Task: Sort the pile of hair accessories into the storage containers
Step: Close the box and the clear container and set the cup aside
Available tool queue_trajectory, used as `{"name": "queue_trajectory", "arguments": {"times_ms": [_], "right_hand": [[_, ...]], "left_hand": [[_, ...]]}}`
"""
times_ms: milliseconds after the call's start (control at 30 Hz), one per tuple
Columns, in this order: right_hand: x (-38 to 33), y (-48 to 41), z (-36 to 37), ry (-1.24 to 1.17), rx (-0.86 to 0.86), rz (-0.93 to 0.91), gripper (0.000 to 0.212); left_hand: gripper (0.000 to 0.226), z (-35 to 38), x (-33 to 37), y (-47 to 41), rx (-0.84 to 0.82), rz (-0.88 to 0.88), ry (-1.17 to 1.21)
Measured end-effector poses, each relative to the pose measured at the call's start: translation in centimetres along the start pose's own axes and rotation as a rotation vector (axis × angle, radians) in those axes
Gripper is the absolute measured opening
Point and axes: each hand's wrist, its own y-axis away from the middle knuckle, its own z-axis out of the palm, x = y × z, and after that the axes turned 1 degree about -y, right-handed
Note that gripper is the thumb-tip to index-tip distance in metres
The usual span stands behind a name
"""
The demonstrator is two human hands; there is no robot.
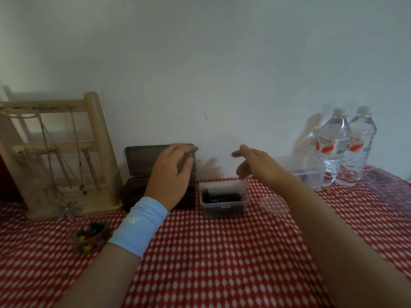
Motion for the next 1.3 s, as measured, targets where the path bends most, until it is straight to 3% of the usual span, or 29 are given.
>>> {"name": "queue_trajectory", "arguments": {"times_ms": [67, 200, 300, 467, 733, 933, 1167, 1300], "right_hand": [[-0.9, 0.5, -0.2, 0.184, -0.139, -0.029, 0.043], [-1.4, 0.7, 0.2, 0.601, -0.398, -0.103, 0.025], [-1.6, 0.9, 0.4, 0.666, -0.441, -0.103, 0.031], [-2.0, 1.1, 0.8, 0.761, -0.459, -0.119, 0.052], [-1.7, 1.7, 2.5, 0.849, -0.363, -0.178, 0.045], [-2.1, 2.0, 2.5, 0.859, -0.359, -0.179, 0.046], [-2.7, 2.3, 3.5, 0.825, -0.442, -0.048, 0.055], [-4.4, 1.5, 5.1, 0.621, -0.216, -0.114, 0.054]], "left_hand": [[0.031, -0.2, 0.3, -0.1, -0.157, 0.038, -0.071], [0.038, 0.3, 0.5, 0.7, -0.66, 0.002, -0.307], [0.041, 1.1, 0.8, 1.2, -0.801, -0.006, -0.38], [0.048, 1.4, 1.0, 1.3, -0.762, 0.054, -0.431], [0.03, 2.0, 0.6, 2.2, -0.614, 0.096, -0.35], [0.036, 2.3, 0.3, 2.8, -0.572, 0.082, -0.349], [0.027, 1.5, 0.5, 2.5, -0.647, -0.011, -0.239], [0.034, -1.7, -1.3, 1.4, -0.511, -0.051, -0.196]]}}
